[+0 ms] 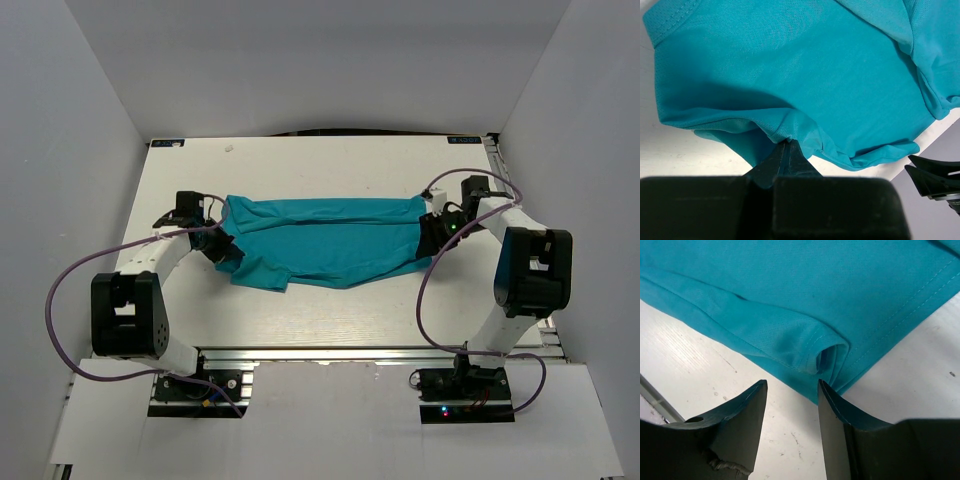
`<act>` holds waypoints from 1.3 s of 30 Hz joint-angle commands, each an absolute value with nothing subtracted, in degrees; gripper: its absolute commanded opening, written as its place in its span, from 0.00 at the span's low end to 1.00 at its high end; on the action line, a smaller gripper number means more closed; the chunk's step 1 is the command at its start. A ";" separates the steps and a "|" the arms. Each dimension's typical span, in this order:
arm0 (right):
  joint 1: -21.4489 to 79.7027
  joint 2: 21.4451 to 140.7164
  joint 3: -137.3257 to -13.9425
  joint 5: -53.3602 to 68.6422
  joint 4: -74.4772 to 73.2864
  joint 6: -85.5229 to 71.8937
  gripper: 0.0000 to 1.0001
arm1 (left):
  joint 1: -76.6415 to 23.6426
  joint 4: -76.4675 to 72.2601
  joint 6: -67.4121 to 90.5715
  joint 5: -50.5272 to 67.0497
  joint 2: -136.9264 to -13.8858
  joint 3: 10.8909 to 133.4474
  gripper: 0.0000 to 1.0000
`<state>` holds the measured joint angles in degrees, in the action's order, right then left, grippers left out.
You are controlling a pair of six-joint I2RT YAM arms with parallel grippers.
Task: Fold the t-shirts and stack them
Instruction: Fold the other side of the tshirt into a rectangle
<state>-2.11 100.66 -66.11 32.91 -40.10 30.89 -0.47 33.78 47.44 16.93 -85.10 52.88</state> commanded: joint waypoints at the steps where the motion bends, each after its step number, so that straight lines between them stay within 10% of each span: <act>1: -2.11 99.22 -65.92 32.17 -37.71 30.06 0.52 | -0.09 32.70 47.29 17.93 -84.73 52.65 0.00; 21: -1.14 103.27 -64.34 34.54 -36.56 30.06 0.41 | -0.09 32.69 47.37 17.84 -84.29 52.38 0.00; 34: -0.97 103.45 -64.07 35.16 -34.98 29.36 0.05 | -0.09 32.61 47.55 17.93 -83.67 52.03 0.00; 39: -0.97 100.38 -63.99 36.12 -35.95 32.76 0.27 | -0.09 32.61 47.46 17.75 -83.41 52.03 0.00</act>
